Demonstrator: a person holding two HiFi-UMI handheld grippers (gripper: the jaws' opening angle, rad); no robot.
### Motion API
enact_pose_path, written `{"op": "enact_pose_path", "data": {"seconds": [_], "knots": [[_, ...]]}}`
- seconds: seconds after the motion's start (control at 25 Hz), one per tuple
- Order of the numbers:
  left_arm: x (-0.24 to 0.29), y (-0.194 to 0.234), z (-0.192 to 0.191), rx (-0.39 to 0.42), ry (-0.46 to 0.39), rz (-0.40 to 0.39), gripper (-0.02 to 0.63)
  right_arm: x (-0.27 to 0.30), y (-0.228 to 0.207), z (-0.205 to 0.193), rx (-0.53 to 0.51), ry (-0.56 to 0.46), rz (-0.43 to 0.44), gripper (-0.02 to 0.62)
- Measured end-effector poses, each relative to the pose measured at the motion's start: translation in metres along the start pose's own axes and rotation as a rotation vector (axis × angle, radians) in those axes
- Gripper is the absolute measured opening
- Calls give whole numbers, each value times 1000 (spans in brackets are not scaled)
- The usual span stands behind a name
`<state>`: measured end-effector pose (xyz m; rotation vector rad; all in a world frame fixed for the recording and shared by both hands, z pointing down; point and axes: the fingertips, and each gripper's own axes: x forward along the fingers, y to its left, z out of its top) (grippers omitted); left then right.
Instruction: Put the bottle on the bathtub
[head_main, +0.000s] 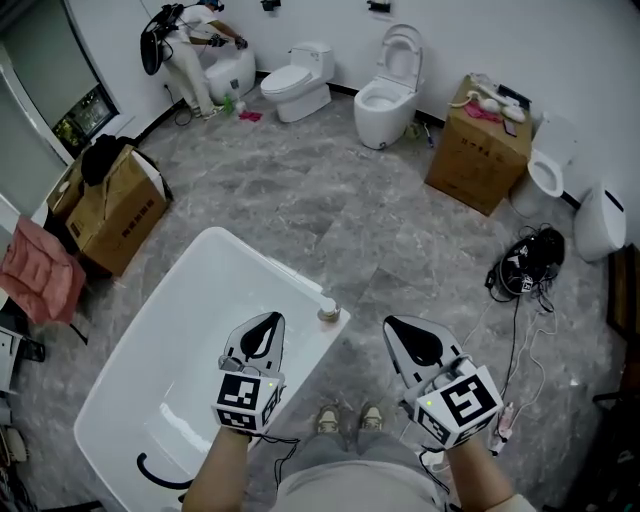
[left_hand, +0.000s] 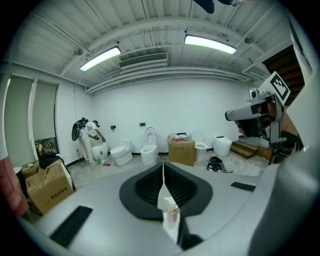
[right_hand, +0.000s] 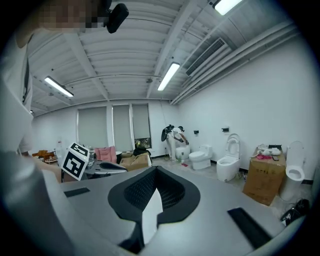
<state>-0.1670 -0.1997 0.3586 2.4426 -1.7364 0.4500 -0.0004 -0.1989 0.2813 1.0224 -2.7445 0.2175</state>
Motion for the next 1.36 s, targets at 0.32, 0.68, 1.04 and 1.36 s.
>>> {"op": "enact_pose_path", "data": {"seconds": [0.32, 0.68, 1.04, 1.36], "knots": [[-34, -15, 59, 67, -73, -4, 21, -29, 5, 38, -111, -46, -76, 26], [-62, -44, 129, 130, -273, 9, 21, -54, 16, 46, -101, -61, -53, 26], [-72, -57, 122, 202, -263, 22, 21, -61, 15, 39, -104, -58, -27, 26], [-65, -43, 117, 143, -226, 46, 21, -56, 19, 35, -134, -25, 4, 27]]}}
